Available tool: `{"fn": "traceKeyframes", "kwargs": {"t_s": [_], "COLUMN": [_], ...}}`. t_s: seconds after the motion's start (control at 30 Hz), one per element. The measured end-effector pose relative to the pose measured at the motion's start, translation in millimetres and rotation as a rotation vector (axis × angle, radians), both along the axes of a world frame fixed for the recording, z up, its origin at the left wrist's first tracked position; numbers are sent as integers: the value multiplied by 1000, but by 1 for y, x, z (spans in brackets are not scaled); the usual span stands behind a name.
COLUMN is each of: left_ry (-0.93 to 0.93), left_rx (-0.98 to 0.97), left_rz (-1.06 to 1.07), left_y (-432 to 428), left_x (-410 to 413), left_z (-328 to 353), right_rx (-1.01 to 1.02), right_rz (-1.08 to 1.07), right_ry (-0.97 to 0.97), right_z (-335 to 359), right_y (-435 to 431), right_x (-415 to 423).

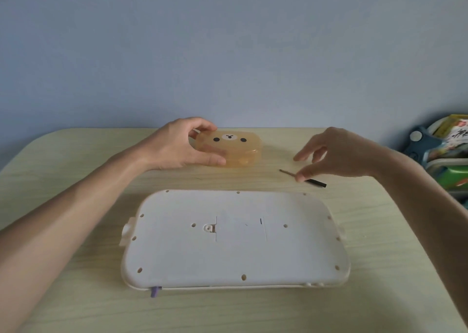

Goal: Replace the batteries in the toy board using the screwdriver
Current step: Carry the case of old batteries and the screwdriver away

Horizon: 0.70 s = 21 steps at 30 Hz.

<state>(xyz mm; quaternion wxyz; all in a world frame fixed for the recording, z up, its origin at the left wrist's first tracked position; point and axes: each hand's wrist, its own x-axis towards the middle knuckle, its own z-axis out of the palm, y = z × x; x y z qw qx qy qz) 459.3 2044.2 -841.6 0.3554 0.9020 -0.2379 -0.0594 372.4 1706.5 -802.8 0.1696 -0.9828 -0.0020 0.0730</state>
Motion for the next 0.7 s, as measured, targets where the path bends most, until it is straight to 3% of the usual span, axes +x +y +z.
{"fn": "traceKeyframes", "kwargs": {"t_s": [0.27, 0.47, 0.6, 0.7], "left_ry": [-39, -38, -4, -30], "left_rx": [-42, -121, -187, -188], "left_rz": [51, 87, 116, 129], "left_y": [-15, -12, 2, 12], "left_x": [-10, -13, -11, -13], "left_z": [-15, -12, 39, 120], "right_rx": [104, 236, 316, 363], "right_rz": [11, -38, -39, -24], "right_ry": [-10, -192, -249, -284], "right_z": [-12, -9, 42, 115], "right_y": [-7, -5, 15, 32], "right_x": [-7, -4, 6, 11]}}
